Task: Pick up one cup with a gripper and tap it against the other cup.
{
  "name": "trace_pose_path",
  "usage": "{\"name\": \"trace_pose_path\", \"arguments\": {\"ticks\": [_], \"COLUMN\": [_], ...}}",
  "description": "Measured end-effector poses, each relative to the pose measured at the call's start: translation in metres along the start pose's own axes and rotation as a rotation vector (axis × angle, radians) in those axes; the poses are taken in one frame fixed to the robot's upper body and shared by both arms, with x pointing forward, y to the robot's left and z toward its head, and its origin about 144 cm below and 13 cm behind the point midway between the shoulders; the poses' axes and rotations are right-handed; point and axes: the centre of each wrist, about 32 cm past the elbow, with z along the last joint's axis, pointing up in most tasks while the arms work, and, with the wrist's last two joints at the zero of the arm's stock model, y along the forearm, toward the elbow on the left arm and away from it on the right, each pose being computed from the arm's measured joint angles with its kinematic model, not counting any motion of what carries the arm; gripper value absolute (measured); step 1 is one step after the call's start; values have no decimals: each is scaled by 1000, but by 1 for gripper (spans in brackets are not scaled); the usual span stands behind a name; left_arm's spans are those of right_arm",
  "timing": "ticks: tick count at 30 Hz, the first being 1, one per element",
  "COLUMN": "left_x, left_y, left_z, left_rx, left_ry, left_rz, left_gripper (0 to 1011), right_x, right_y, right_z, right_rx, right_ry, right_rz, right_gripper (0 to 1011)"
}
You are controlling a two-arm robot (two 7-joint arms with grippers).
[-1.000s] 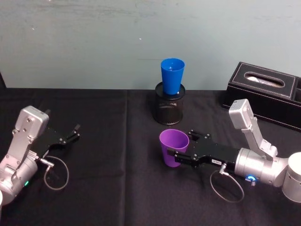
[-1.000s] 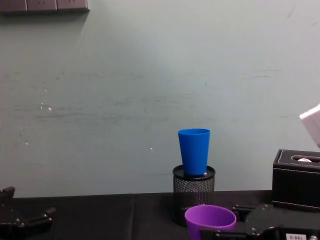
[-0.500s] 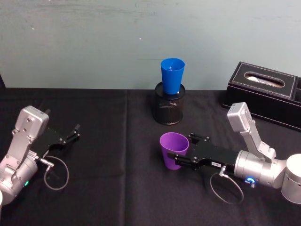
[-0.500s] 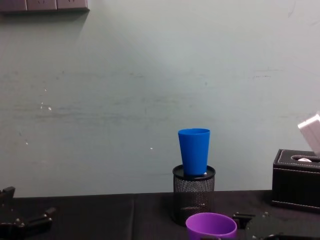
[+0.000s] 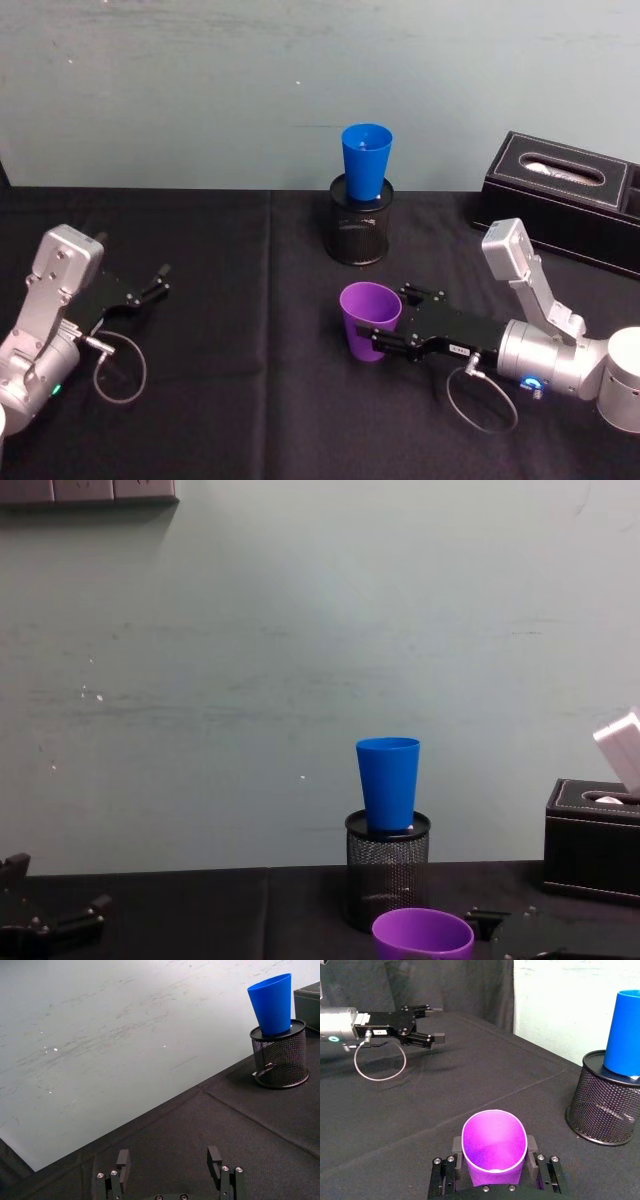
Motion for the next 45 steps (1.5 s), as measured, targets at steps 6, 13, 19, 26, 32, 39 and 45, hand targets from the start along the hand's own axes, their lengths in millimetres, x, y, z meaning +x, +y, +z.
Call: {"name": "trace_pose_path", "arguments": {"ticks": [6, 13, 19, 26, 32, 39, 45], "left_x": [0, 0, 0, 0, 0, 0, 0], "left_y": [0, 0, 0, 0, 0, 0, 0], "left_z": [0, 0, 0, 0, 0, 0, 0], "left_rx": [0, 0, 0, 0, 0, 0, 0], "left_ry": [0, 0, 0, 0, 0, 0, 0], "left_rz": [0, 0, 0, 0, 0, 0, 0], "left_gripper": [1011, 1011, 1011, 1011, 1011, 1011, 1011], "right_x": [0, 0, 0, 0, 0, 0, 0], "right_y": [0, 0, 0, 0, 0, 0, 0], "right_z": [0, 0, 0, 0, 0, 0, 0], "right_rx": [-1, -1, -1, -1, -1, -1, -1], "right_ry": [1, 1, 2, 2, 2, 2, 2], "right_rz": [0, 0, -1, -1, -1, -1, -1], "right_gripper": [731, 731, 731, 731, 731, 731, 731]}}
